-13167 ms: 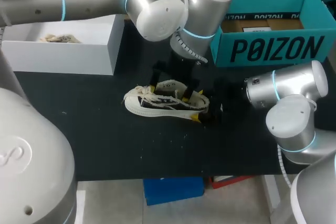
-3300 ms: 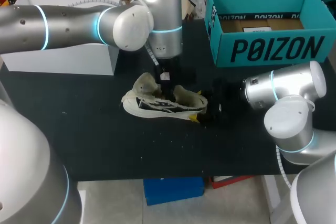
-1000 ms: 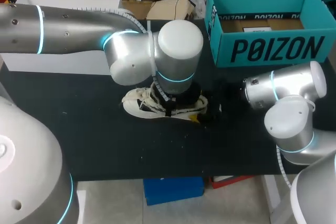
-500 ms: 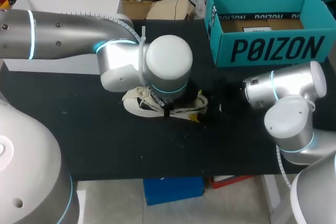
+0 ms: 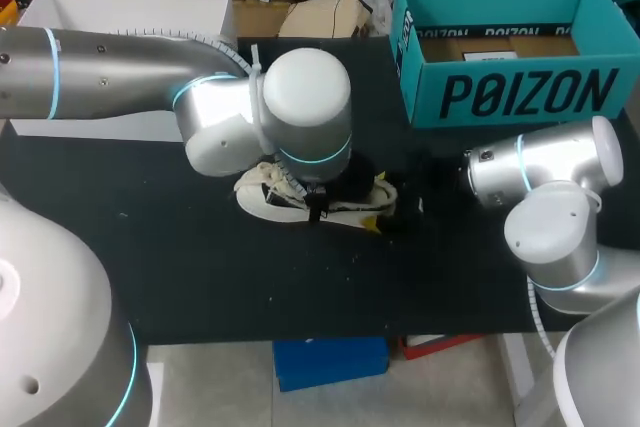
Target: Take the shoe out of the shoebox, open the shoe tongue, remove and reinsert the insole, then place the shoe into the shoebox
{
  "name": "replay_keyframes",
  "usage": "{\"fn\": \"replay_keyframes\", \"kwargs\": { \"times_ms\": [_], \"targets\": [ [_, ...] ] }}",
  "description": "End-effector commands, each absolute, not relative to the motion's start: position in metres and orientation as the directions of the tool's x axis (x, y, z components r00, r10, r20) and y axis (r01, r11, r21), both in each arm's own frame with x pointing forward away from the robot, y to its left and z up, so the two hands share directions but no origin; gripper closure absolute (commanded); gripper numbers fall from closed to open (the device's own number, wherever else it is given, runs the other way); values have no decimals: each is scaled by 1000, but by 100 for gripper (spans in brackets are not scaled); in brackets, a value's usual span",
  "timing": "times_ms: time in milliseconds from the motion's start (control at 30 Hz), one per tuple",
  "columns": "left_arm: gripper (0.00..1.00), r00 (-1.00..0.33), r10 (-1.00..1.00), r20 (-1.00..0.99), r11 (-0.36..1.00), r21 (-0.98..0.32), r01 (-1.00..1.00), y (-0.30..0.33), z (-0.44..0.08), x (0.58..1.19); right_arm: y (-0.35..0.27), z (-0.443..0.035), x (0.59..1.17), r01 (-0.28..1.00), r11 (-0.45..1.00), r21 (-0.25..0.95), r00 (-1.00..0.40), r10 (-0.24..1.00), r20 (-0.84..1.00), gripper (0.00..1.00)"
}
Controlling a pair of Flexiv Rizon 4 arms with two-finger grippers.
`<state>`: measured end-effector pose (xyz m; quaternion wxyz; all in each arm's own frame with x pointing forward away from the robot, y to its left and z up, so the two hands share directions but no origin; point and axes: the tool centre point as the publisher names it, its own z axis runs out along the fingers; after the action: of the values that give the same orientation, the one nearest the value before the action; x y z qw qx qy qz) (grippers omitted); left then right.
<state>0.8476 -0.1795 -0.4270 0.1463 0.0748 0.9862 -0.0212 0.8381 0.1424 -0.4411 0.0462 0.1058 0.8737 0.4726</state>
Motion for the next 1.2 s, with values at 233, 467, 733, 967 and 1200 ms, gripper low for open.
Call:
{"fn": "replay_keyframes", "kwargs": {
  "times_ms": [233, 467, 733, 967, 1200],
  "targets": [
    [100, -966, 259, -4, 959, -118, 258, -196, -446, 838, 144, -444, 838, 142, 532, 835, -973, 228, 20, 100],
    [100, -937, 310, 160, 946, -147, 288, -206, -445, 829, 144, -444, 838, 142, 532, 835, -973, 228, 20, 100],
    [100, -945, 290, 153, 950, -169, 264, -202, -430, 823, 144, -444, 838, 142, 532, 835, -973, 228, 20, 100],
    [100, -951, 284, 125, 951, -165, 262, -200, -412, 825, 144, -444, 838, 142, 532, 835, -973, 228, 20, 100],
    [100, -956, 276, 98, 952, -163, 258, -199, -392, 827, 144, -444, 838, 142, 532, 835, -973, 228, 20, 100]
  ]
}}
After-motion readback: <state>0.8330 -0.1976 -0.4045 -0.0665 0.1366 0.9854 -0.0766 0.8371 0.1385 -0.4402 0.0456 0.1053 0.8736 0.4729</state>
